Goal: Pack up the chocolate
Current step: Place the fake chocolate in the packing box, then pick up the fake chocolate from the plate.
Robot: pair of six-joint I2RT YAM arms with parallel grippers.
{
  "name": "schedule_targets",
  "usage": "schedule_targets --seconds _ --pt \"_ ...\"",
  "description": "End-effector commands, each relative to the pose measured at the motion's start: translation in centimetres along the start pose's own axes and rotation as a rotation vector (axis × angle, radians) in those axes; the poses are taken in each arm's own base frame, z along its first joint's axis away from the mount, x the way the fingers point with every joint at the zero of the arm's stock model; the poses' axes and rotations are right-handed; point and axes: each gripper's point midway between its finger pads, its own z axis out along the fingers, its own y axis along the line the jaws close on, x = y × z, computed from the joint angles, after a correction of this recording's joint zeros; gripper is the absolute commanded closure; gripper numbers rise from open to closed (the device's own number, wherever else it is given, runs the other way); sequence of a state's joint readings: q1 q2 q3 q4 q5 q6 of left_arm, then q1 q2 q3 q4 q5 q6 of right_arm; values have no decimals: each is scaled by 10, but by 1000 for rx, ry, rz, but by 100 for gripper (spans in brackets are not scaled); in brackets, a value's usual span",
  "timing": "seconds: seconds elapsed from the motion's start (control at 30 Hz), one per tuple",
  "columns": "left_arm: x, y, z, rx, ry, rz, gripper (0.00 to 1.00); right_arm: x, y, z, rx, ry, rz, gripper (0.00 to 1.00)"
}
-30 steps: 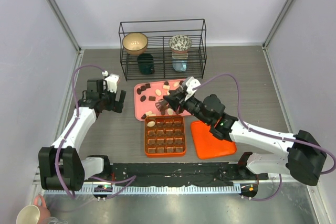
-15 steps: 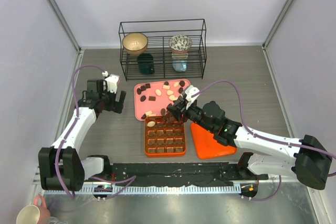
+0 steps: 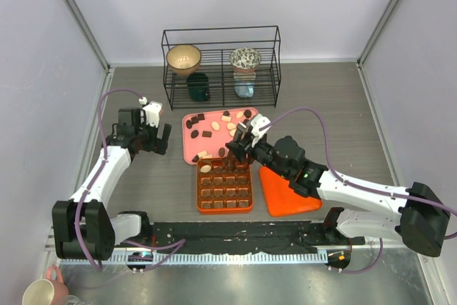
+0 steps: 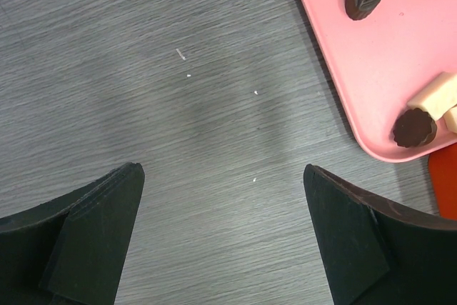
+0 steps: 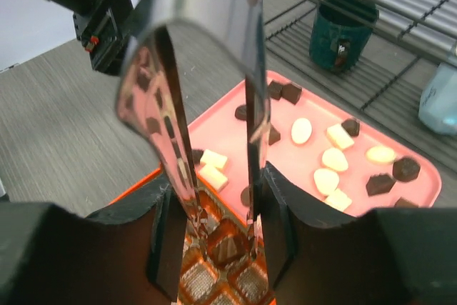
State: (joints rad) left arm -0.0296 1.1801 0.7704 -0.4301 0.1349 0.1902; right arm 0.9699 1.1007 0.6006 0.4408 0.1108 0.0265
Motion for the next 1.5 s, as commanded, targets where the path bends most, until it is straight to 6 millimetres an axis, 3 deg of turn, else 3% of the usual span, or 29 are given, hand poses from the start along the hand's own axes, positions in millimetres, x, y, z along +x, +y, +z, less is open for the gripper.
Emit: schedule_targets --seconds 0.0,0.2,0.23,0.27,0.33,0.4,0.47,0.5,0.53,0.6,0.83,1.47 --pt "-23 4 -9 -7 -64 -6 0 -70 3 17 5 -190 -31 56" --pt "-23 6 -9 -19 -66 2 0 -76 2 60 20 -237 -71 57" --pt "-23 6 -9 -20 -65 0 0 -88 1 66 19 -274 -70 57" --pt "-23 6 -10 -21 -65 -2 0 -74 -1 79 20 -247 -76 57" --pt "-22 6 -9 -17 -61 -2 0 -82 -2 92 11 -280 -76 57" --pt "-25 6 -10 -17 -65 -5 0 -68 -11 109 17 -260 -71 56" --pt "-27 6 -11 -19 -67 -4 0 -73 -19 119 18 -281 -68 55" --pt "-27 6 -11 -19 -67 -3 0 -62 -23 128 19 -260 -64 54" --pt "-28 7 -12 -19 -69 -1 0 -69 -25 132 19 -283 -58 54" --pt "-28 7 -12 -24 -69 -1 0 -58 -32 142 24 -267 -61 52" --pt "-28 10 -13 -36 -65 7 0 -48 -47 160 12 -277 -30 50" --pt "-23 12 -14 -50 -53 27 0 -3 -53 177 0 -220 5 50"
